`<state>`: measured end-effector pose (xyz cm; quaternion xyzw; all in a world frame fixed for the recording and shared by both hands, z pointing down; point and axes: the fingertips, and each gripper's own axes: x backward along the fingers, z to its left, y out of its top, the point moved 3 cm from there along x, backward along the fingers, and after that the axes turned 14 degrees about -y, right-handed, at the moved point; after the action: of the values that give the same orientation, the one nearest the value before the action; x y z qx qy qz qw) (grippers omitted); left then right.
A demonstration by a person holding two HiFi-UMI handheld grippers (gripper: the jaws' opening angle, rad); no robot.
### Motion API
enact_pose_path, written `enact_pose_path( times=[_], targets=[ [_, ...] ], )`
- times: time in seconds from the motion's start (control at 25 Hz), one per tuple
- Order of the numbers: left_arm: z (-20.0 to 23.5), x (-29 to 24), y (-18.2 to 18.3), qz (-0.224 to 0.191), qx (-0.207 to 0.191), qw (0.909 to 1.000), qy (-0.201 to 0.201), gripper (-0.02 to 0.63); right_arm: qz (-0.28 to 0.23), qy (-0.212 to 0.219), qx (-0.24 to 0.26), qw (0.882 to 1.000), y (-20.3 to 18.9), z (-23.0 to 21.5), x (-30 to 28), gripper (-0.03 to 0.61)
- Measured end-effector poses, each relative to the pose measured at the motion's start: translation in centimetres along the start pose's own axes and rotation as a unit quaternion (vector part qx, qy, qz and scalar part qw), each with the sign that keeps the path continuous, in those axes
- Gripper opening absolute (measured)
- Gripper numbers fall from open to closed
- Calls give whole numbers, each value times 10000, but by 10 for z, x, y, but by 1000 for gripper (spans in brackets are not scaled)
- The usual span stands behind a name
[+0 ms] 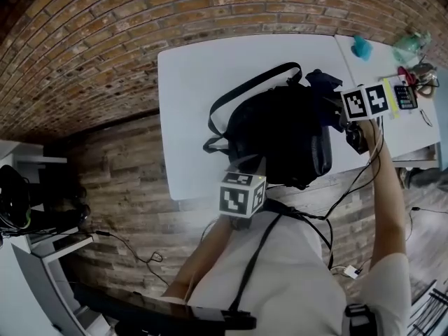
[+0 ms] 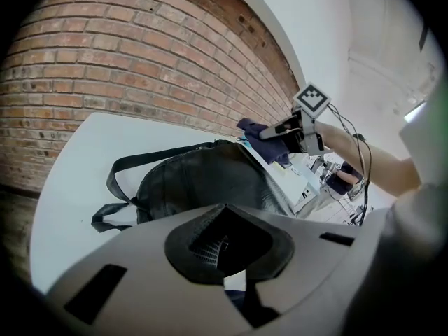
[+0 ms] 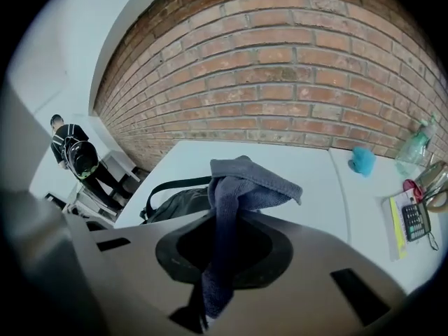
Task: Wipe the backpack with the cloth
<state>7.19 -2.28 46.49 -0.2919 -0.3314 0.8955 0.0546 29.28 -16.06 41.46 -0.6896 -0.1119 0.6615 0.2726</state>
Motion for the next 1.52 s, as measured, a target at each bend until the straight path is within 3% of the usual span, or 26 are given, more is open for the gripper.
enact_pose_path(
  times=[0.24,0.56,1.52],
  targets=[
    [8,6,-1,-48,134,9998,99,3,99,-246,-173,9995,19,-24,-35,38],
    [12,6,-1,-59,197,9997,130,3,444,-468,-46,9979,1,-26,-64,38],
    [0,5,-9,-92,173,9998,-45,3,751,-415,439,9953,-60,-8,-34,38]
  ],
)
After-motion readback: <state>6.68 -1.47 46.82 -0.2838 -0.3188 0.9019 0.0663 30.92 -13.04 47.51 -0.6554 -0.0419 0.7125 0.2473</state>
